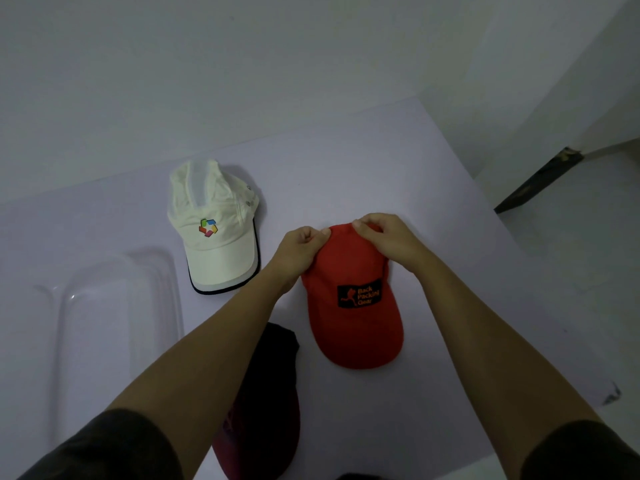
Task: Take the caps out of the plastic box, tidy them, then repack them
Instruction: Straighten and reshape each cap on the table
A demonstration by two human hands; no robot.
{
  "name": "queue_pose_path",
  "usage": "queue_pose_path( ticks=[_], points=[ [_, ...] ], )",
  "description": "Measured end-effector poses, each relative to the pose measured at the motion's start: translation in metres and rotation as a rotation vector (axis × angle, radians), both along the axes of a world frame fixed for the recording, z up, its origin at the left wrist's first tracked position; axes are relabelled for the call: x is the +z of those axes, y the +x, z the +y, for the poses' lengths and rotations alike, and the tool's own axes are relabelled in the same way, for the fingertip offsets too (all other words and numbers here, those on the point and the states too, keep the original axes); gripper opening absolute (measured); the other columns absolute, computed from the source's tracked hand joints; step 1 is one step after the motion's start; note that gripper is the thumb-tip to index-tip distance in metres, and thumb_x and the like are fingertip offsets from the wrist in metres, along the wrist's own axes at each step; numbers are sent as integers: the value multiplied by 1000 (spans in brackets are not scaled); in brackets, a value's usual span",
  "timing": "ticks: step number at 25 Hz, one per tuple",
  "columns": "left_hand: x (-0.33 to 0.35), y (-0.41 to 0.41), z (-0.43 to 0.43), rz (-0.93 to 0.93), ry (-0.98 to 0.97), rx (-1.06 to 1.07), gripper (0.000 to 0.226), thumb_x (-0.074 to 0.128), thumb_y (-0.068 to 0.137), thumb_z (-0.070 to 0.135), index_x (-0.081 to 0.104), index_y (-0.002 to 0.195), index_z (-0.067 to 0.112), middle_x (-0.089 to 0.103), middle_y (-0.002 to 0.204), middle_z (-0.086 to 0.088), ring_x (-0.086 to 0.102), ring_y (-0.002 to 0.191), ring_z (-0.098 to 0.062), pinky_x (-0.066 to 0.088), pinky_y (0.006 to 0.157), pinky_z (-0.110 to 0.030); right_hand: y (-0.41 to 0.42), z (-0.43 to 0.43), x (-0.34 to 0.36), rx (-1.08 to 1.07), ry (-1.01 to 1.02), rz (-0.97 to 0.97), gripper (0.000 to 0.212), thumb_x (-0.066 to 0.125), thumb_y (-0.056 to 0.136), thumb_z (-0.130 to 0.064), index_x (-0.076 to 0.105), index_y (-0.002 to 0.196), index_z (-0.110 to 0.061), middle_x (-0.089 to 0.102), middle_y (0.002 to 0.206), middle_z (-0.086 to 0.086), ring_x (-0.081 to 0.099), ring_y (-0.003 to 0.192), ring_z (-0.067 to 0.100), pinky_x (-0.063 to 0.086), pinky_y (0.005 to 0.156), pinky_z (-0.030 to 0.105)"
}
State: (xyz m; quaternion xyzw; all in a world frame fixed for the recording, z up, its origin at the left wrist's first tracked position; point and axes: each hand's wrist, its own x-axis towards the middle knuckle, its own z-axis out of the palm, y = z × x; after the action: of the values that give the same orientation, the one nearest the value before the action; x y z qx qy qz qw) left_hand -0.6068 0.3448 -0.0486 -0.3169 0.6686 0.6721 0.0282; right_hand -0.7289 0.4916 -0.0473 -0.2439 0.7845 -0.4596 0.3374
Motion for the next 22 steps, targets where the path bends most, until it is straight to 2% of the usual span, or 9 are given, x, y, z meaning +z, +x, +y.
queue_pose_path(
  ticks=[4,6,8,10,13,15,17,19,22],
  points=[
    [-5,2,-1,-9,-80,12,45,56,89,41,40,55,18,41,54,2,38,50,-11,34,51,-25,-4,-2,-1,34,104,86,41,49,92,-44,58,70,-11,54,65,-2,49,60,11,38,57,23],
    [-7,4,-1,-25,-80,-10,45,55,88,47,45,59,13,45,57,-3,43,54,-15,37,55,-29,-5,-5,-1,43,158,115,48,47,92,-49,48,61,-13,47,59,0,45,57,13,36,56,26],
    [-8,5,-2,-52,-73,-25,47,52,85,55,54,72,10,52,69,-9,49,65,-20,41,63,-33,-6,-7,-1,50,230,147,52,44,90,-55,39,55,-16,43,56,-1,42,55,15,35,58,30],
    [-8,5,-1,-72,-41,-26,45,47,86,56,54,78,12,53,78,-11,50,73,-20,42,70,-35,-9,-8,-1,51,273,153,59,44,87,-62,36,52,-15,42,54,1,43,54,16,37,59,34],
    [-7,4,0,-52,40,-33,39,43,94,46,55,88,10,55,87,-12,52,81,-21,43,77,-33,-11,-7,-1,-6,248,94,70,46,80,-68,53,63,-1,54,65,17,53,62,22,48,65,39],
    [-7,4,-1,-25,54,-63,39,41,95,46,57,95,9,55,91,-11,52,84,-21,44,80,-33,-10,-6,0,-38,193,49,55,49,86,-59,52,63,-10,53,65,10,52,64,19,43,63,32],
    [-6,5,-2,1,86,-69,39,43,95,45,55,85,9,53,82,-10,50,77,-19,43,75,-32,-10,-6,0,-56,176,48,42,51,89,-52,54,66,-17,59,74,0,56,75,14,45,69,29],
    [-6,6,-2,-7,76,-48,38,46,95,42,47,68,15,47,66,-3,43,64,-14,37,63,-27,-11,-6,-5,-72,218,71,32,52,86,-54,61,79,-23,65,97,-1,60,94,16,49,84,35],
    [-8,7,-3,-55,-62,-48,37,46,95,40,48,65,18,47,64,3,42,61,-11,36,59,-22,-8,-6,-10,-68,325,148,32,50,84,-59,60,90,-29,63,113,-2,58,105,19,46,95,45]
  ],
)
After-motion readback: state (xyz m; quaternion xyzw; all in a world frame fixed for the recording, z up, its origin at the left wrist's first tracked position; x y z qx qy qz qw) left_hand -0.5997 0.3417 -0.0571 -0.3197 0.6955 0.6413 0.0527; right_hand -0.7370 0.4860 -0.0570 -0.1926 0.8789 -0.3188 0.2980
